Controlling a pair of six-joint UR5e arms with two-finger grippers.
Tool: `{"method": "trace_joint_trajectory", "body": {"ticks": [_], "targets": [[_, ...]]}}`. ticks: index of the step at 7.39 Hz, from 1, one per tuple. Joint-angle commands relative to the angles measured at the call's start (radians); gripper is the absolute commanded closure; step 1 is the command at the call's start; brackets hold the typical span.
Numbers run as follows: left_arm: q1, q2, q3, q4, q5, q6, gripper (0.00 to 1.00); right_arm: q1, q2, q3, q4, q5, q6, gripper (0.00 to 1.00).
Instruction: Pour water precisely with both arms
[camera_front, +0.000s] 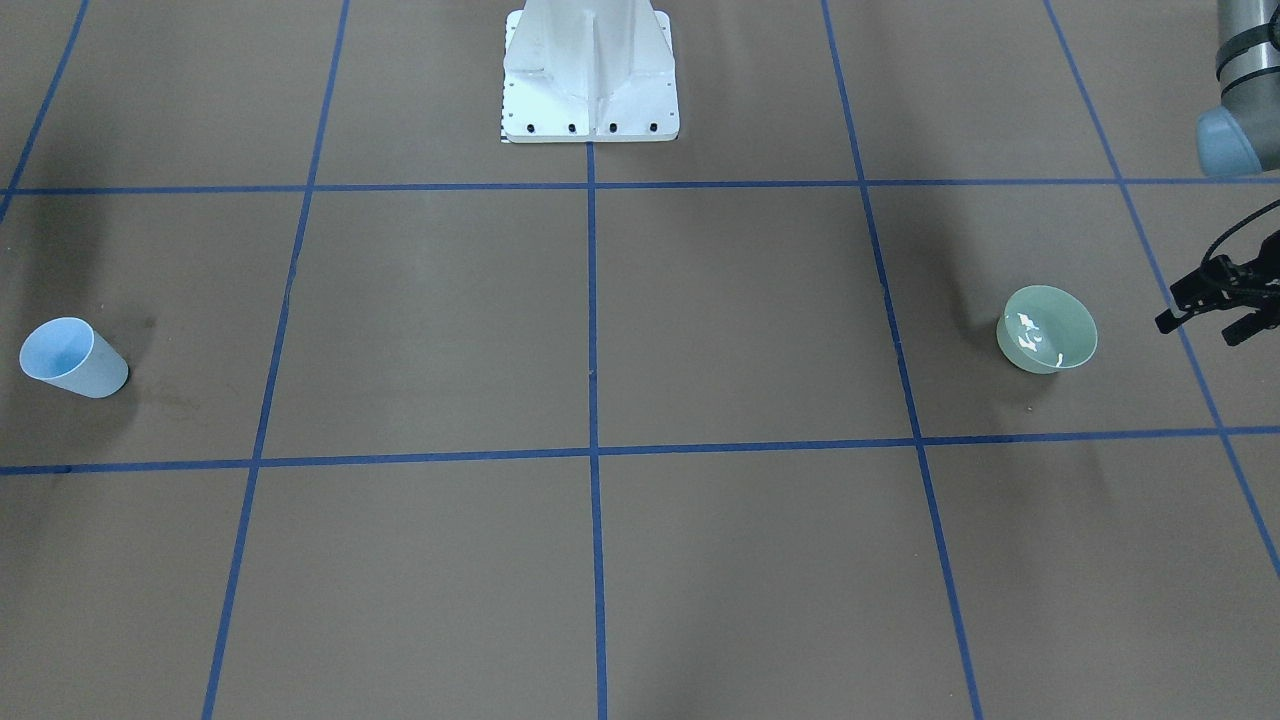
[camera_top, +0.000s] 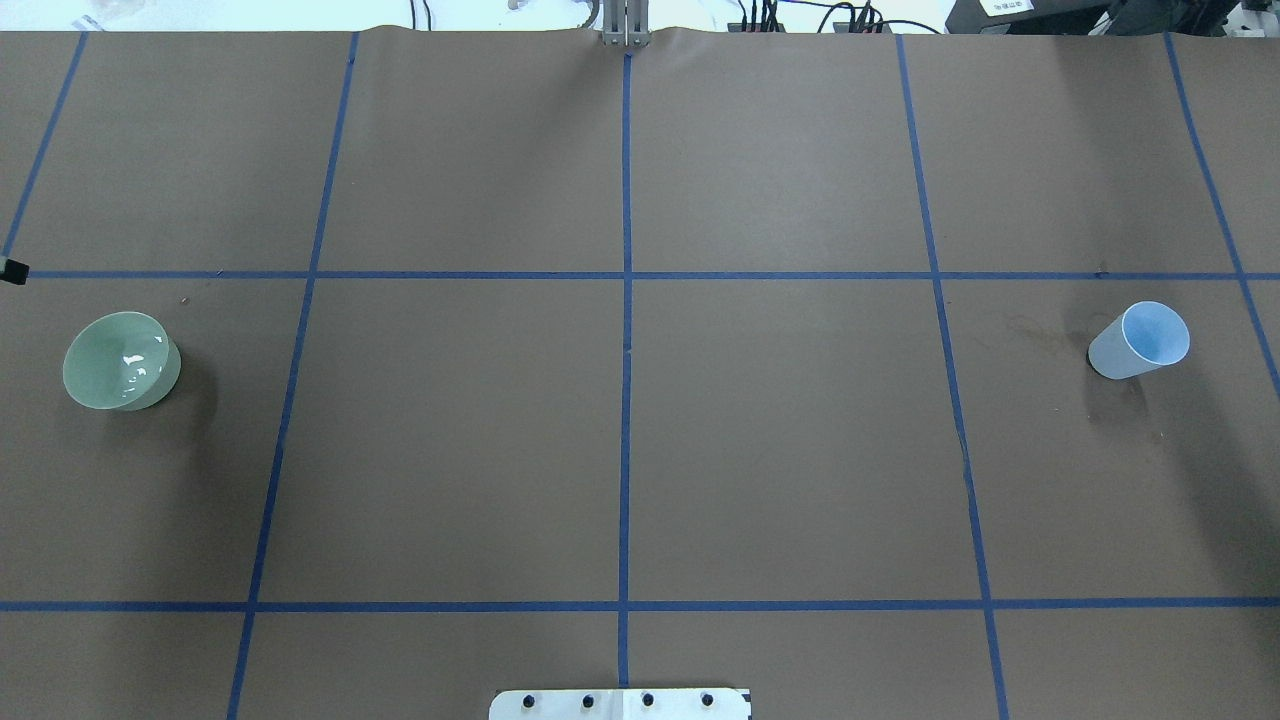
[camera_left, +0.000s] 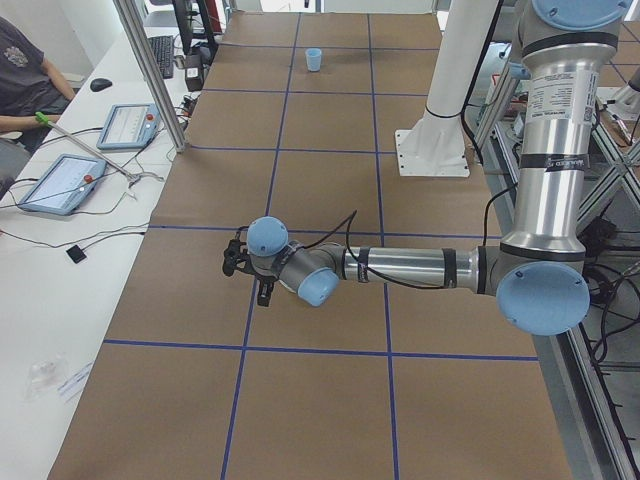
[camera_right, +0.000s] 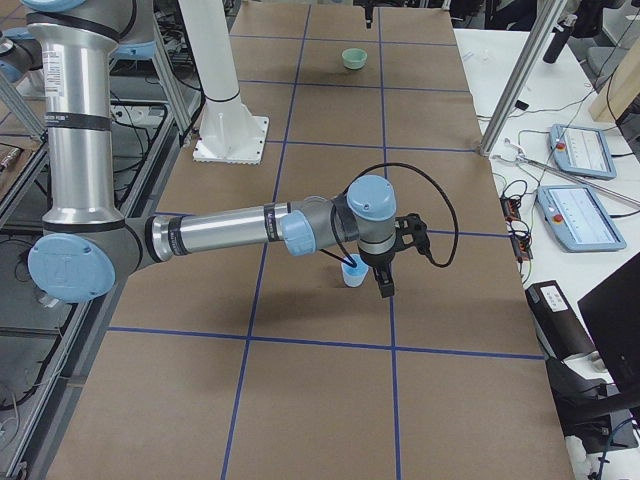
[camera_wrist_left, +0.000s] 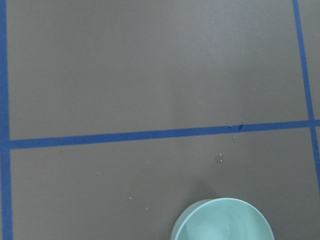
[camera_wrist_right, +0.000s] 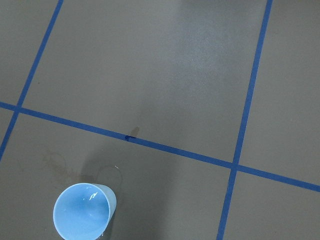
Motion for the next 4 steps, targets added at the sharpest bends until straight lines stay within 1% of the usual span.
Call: {"method": "trace_joint_trajectory", "body": {"ticks": [1,2,3,4], "targets": [[-0.094,-0.012,-0.004,0.199,0.048,0.220,0.00,-0.005,0.035,-0.051,0.000,0.000,-0.007,0.01],[-0.122,-0.048,-0.005,0.313,0.047,0.259,0.00,-0.005,0.023,-0.053,0.000,-0.002,-0.007,0.01],[-0.133,-0.085,-0.036,0.448,0.039,0.261,0.00,-0.004,0.015,-0.055,-0.002,-0.002,-0.007,0.01],[-0.133,-0.096,-0.088,0.558,0.036,0.261,0.00,-0.002,-0.002,-0.044,-0.003,0.000,-0.007,0.01]]}}
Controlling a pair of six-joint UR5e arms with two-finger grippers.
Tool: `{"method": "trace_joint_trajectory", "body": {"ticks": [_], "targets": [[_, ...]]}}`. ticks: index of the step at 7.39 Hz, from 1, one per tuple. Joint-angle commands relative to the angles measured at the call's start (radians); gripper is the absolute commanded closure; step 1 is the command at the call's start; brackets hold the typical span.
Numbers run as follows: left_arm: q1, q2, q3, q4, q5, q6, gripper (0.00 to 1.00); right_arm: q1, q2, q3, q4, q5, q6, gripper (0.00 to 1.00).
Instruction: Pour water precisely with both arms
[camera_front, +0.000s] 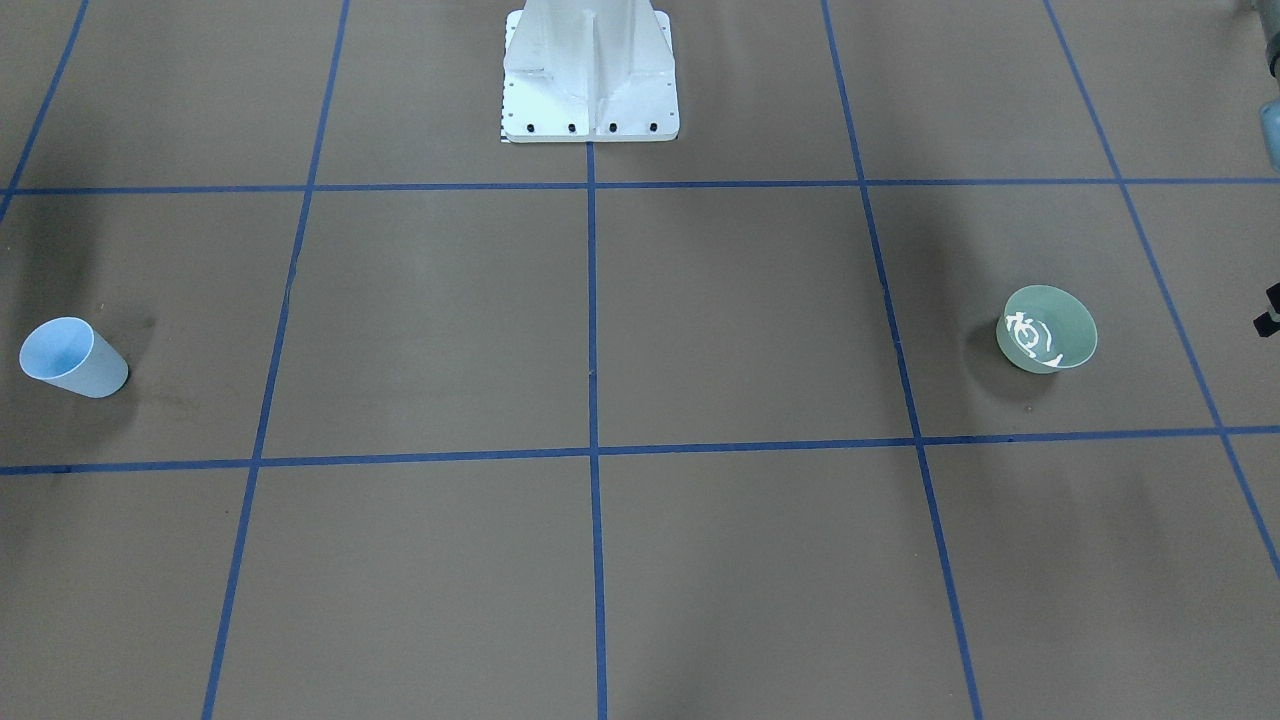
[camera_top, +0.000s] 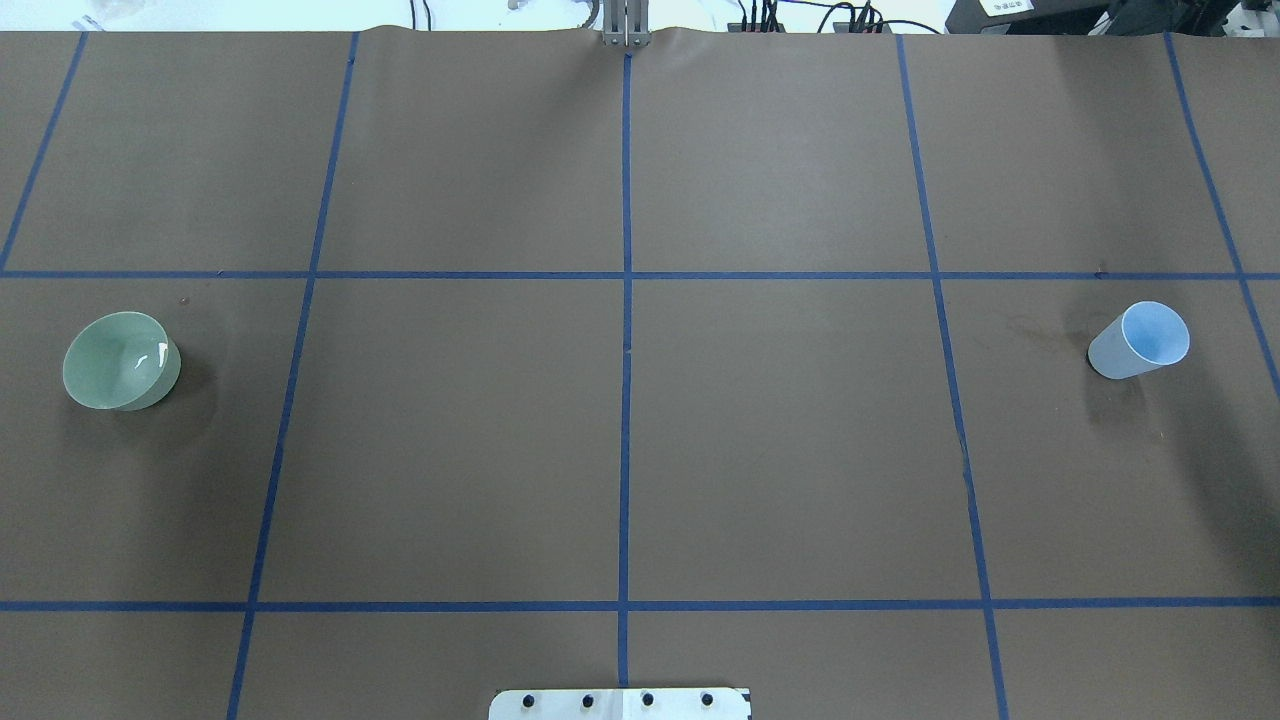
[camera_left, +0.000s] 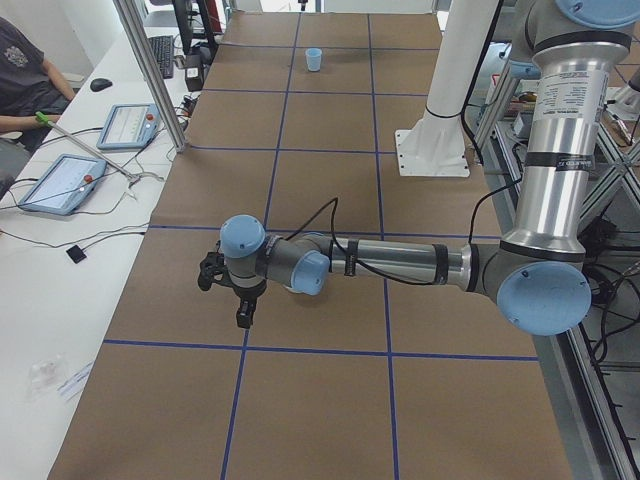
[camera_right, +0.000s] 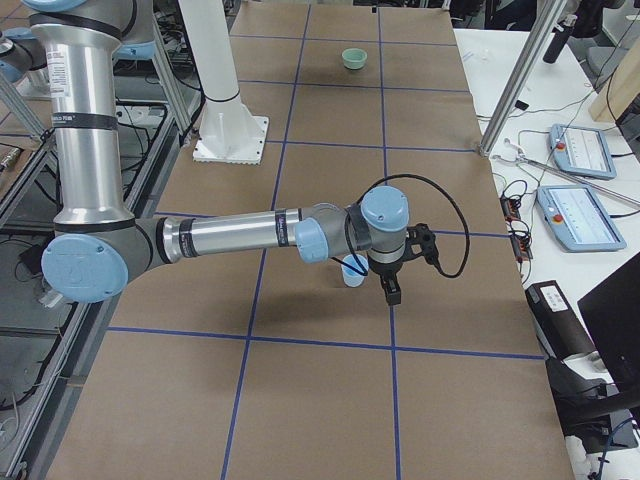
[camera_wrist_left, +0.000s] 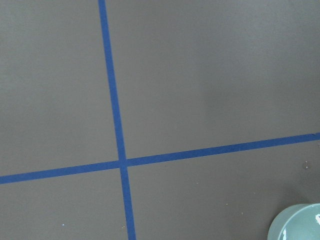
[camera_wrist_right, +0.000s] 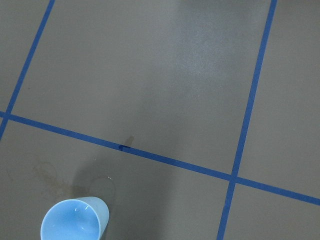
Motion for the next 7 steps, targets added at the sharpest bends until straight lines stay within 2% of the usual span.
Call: {"method": "trace_joint_trajectory", "body": {"ticks": [1,2,3,5,7], "targets": [[-0.013,-0.047,-0.049,0.201,-0.007,0.019,0.00,-0.003,-0.011,-0.003,-0.017,0.001,0.001,0.01],[-0.036,-0.038,-0.104,0.215,-0.033,0.042,0.00,-0.006,-0.001,-0.004,-0.052,-0.004,0.001,0.01],[-0.056,-0.020,-0.111,0.238,-0.052,0.099,0.00,-0.020,0.006,-0.006,-0.072,-0.014,0.001,0.01],[-0.074,-0.015,-0.062,0.242,-0.050,0.173,0.00,-0.021,0.025,-0.015,-0.115,-0.050,0.000,0.01],[-0.084,0.081,-0.068,0.228,-0.044,0.174,0.00,-0.018,0.025,-0.023,-0.106,-0.050,-0.002,0.01]]}}
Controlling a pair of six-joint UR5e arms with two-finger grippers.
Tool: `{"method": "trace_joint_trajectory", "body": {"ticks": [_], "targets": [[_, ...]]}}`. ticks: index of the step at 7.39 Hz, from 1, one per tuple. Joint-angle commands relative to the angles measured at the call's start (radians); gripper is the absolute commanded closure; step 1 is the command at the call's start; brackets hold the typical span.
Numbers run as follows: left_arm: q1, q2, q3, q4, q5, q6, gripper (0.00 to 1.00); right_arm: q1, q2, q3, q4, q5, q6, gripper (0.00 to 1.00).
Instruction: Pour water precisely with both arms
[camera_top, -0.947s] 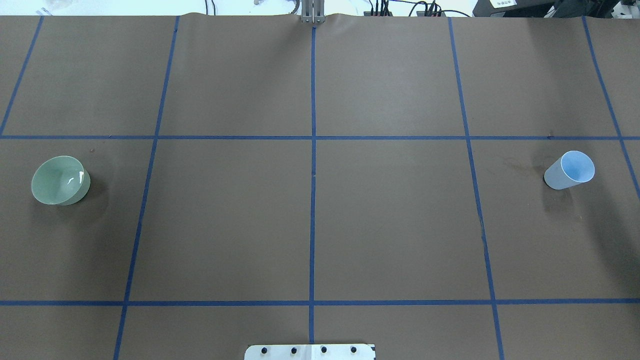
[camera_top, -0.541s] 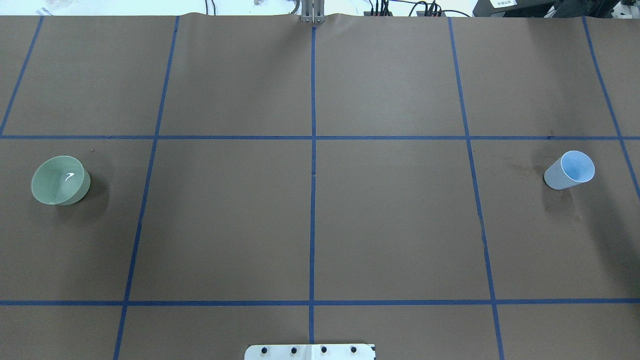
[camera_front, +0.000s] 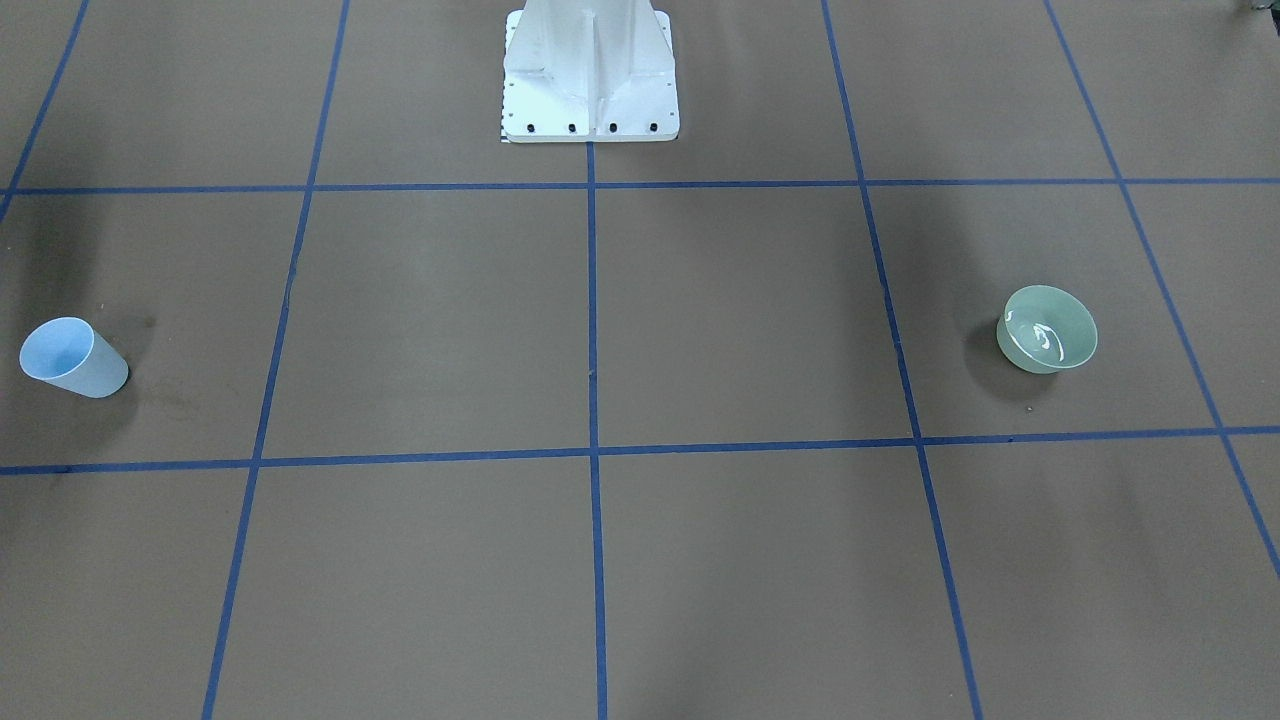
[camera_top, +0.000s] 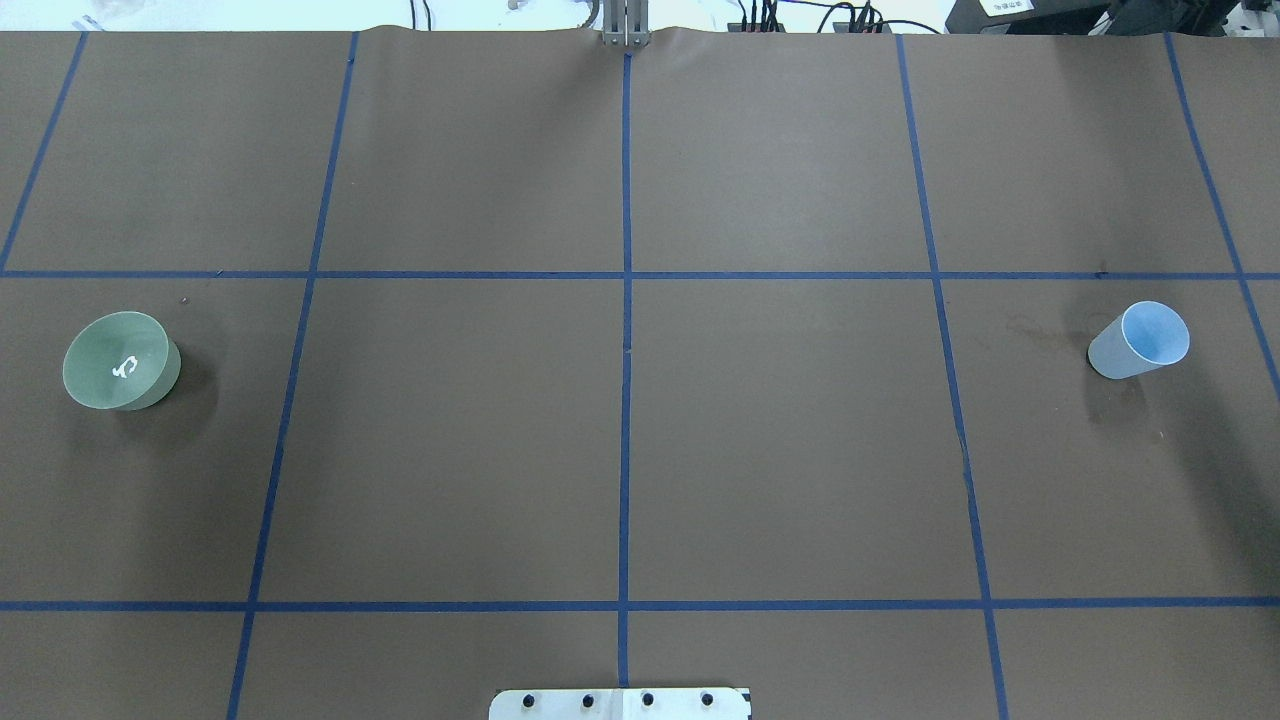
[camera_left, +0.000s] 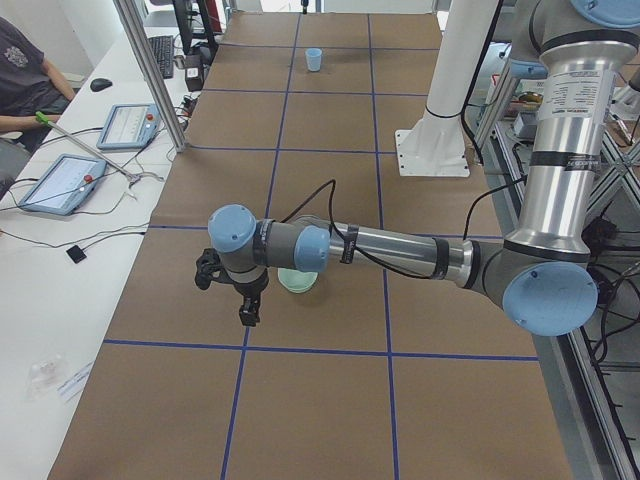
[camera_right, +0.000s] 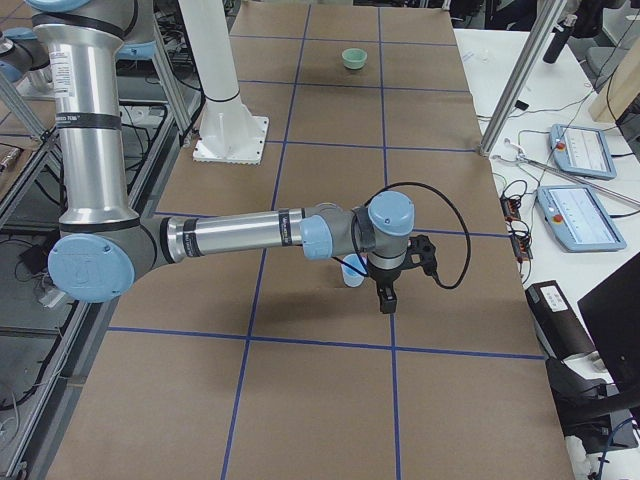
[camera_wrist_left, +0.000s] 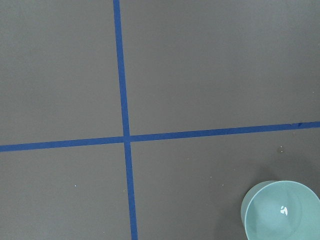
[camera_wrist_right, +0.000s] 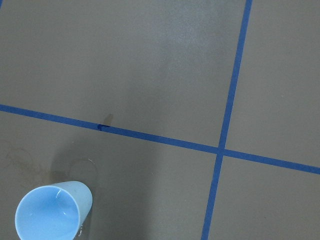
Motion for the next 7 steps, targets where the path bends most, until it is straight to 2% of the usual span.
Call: {"method": "trace_joint_trajectory", "body": {"ticks": [1,4,7], "targets": [[-0.006,0.058,-0.002,-0.005,0.004,-0.007,0.00,0.003,0.003,-0.004,0.001,-0.004,0.001,0.01],[-0.006,0.058,-0.013,-0.007,0.001,-0.007,0.00,0.035,-0.035,-0.007,-0.008,0.003,0.016,0.01],[-0.004,0.061,-0.010,-0.004,0.000,-0.009,0.00,0.027,0.012,-0.018,-0.206,-0.030,-0.001,0.01]]}}
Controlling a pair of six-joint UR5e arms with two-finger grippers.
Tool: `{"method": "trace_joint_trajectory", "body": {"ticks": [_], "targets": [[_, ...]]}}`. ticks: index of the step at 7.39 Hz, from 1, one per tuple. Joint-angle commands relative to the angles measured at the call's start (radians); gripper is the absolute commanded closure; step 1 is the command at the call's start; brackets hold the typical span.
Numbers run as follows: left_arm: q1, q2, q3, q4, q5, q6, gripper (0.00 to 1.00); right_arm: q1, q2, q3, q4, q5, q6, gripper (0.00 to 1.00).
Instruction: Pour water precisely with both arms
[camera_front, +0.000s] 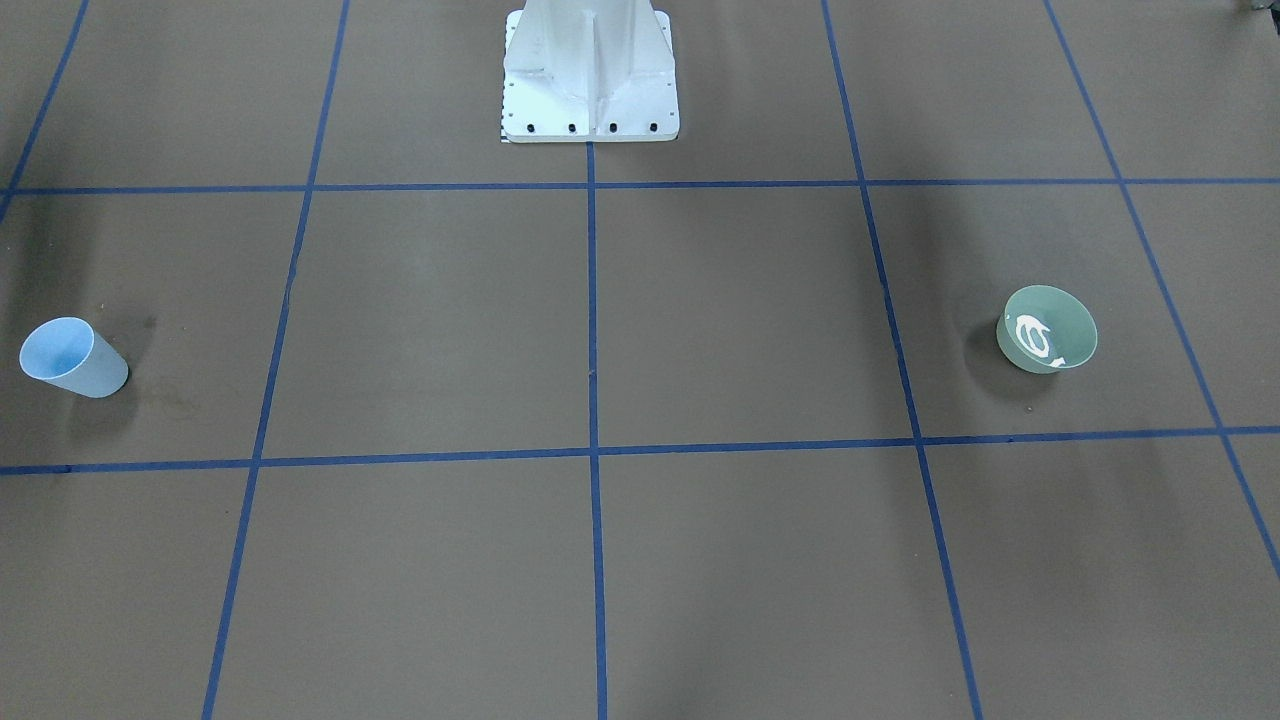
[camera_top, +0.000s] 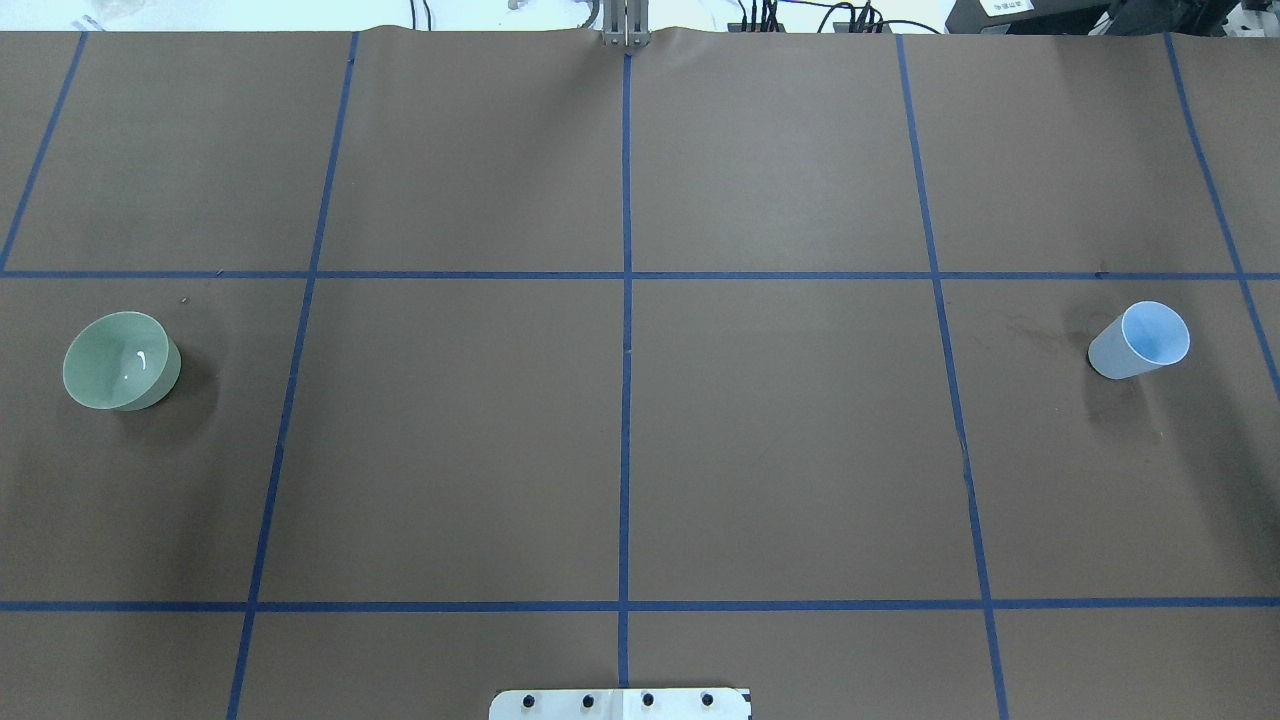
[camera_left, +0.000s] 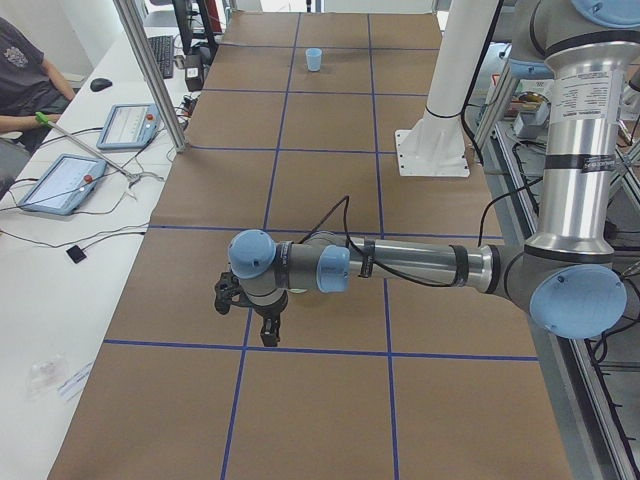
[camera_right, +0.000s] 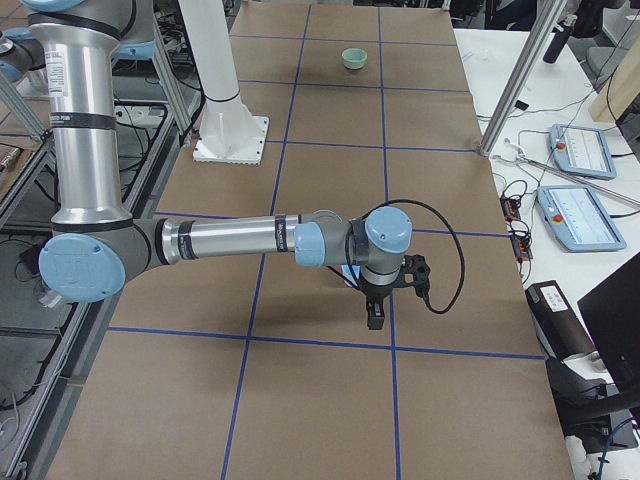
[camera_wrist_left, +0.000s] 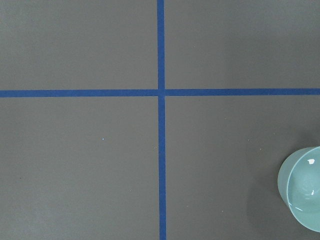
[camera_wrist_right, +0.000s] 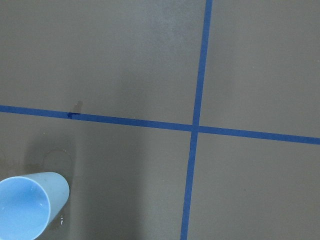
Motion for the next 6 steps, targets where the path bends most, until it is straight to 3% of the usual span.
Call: {"method": "trace_joint_trajectory", "body": {"ticks": [1,6], "targets": [[0.001,0.002,0.007,0.003,0.001,-0.001,0.00,-0.005,0.030,-0.005,-0.111,-0.018,-0.006,0.01],[0.002,0.004,0.012,-0.002,0.004,-0.001,0.00,0.002,0.040,0.001,-0.117,-0.016,-0.008,0.01]]}}
